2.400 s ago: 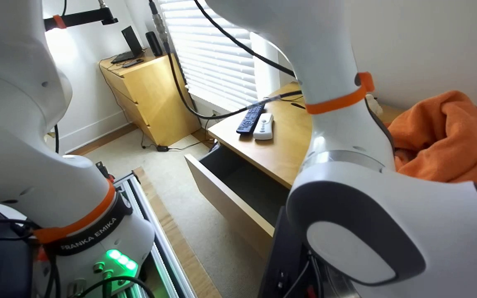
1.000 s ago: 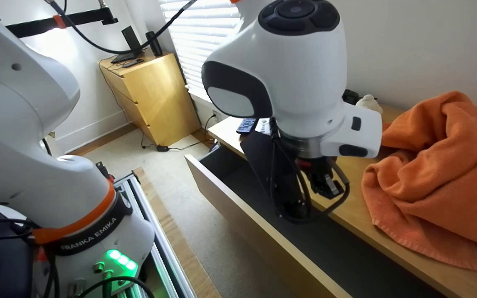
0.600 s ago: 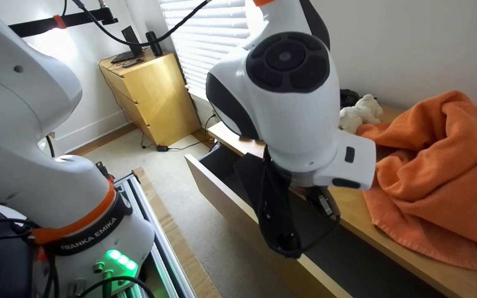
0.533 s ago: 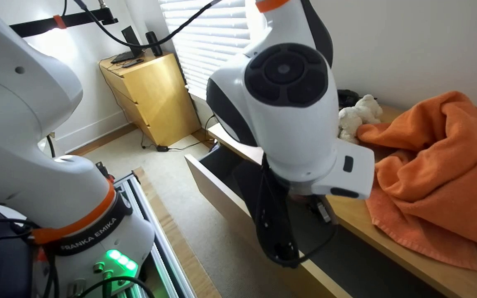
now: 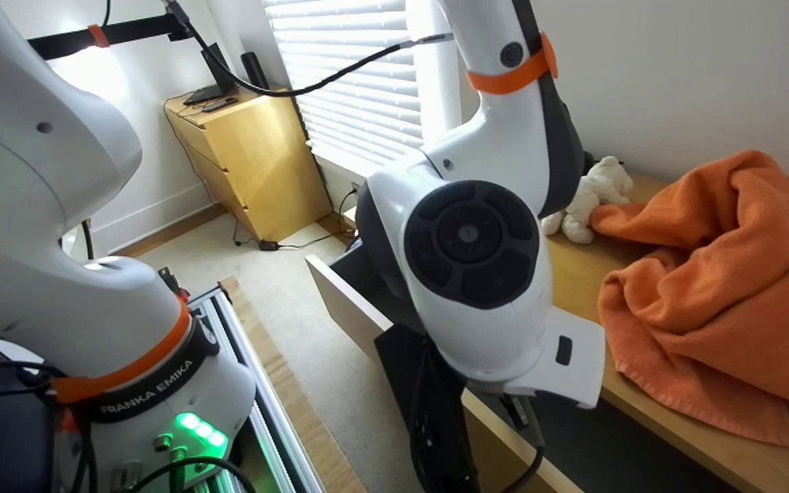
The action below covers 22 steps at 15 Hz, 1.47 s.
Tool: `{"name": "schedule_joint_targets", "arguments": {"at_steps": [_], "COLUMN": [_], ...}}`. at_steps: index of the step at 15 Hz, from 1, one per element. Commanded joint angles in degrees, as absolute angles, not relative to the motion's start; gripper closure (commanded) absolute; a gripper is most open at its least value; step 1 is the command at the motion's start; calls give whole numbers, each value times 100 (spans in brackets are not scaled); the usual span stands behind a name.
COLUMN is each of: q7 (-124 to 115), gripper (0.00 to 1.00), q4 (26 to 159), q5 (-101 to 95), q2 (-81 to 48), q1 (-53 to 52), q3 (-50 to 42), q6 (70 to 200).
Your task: Open the topmost drawer
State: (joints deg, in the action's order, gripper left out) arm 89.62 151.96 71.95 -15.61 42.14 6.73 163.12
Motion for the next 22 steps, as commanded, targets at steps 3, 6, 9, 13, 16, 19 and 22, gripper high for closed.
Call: {"name": "schedule_joint_targets", "arguments": {"at_steps": [3, 6, 9, 13, 16, 19, 22], "q7": [9832, 9899, 9626, 9186, 8827, 8002, 7281], "gripper": [100, 100, 100, 100, 100, 100, 100], "q4": [14758, 14607, 14516, 14496, 14587, 14874, 15171], "q5": [7734, 7822, 7783, 7645, 7507, 7029, 6493], "q2": [-2165, -2402, -2657, -2885, -2884, -2938, -2915], "q1": [4441, 4455, 4389, 4261, 4122, 3781, 3357], "q3": [732, 722, 655, 565, 492, 209, -202], "q6": [16265, 16337, 16558, 16992, 17343, 17688, 17767]}}
